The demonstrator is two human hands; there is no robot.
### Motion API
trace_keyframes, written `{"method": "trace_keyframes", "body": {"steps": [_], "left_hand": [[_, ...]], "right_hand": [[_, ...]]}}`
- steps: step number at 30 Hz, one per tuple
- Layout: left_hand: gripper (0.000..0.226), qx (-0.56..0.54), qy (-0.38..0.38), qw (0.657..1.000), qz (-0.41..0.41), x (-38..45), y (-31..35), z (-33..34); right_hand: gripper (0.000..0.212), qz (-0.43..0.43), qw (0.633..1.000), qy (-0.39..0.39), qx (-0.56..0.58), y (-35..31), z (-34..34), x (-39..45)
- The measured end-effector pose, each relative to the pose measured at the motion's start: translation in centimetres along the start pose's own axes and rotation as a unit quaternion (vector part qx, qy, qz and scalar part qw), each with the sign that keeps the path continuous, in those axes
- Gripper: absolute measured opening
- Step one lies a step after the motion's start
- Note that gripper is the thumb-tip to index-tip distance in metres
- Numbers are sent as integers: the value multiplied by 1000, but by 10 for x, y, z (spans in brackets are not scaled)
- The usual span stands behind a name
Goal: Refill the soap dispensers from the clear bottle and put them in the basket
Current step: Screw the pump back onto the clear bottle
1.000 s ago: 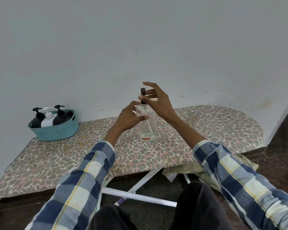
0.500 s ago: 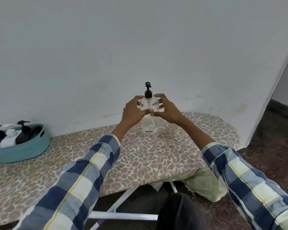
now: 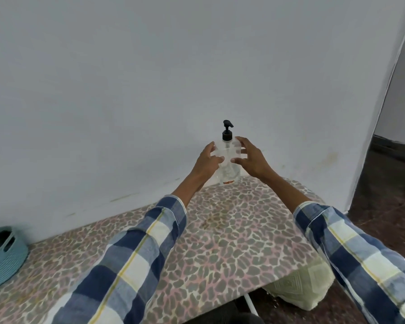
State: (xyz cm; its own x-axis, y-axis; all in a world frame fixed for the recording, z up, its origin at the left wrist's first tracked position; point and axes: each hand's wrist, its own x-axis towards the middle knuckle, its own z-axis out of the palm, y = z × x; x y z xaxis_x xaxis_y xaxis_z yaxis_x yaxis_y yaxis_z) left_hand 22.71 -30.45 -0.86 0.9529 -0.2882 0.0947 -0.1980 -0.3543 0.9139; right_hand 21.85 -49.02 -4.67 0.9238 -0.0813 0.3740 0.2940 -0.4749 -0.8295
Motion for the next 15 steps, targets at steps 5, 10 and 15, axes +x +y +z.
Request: {"method": "trace_keyframes", "body": {"steps": [5,10,15], "left_hand": [[63,0,-33,999,-28,10,-11,7],[73,4,-32,999,-29,8,-21,9],[84,75,-57,994,-45,-3,-17,1]], "right_hand": [[76,19,1000,-5,-8,26,9,4],[77,17,1000,9,-5,38,18,2],[73,36,999,2,-24,25,20,-3]]}}
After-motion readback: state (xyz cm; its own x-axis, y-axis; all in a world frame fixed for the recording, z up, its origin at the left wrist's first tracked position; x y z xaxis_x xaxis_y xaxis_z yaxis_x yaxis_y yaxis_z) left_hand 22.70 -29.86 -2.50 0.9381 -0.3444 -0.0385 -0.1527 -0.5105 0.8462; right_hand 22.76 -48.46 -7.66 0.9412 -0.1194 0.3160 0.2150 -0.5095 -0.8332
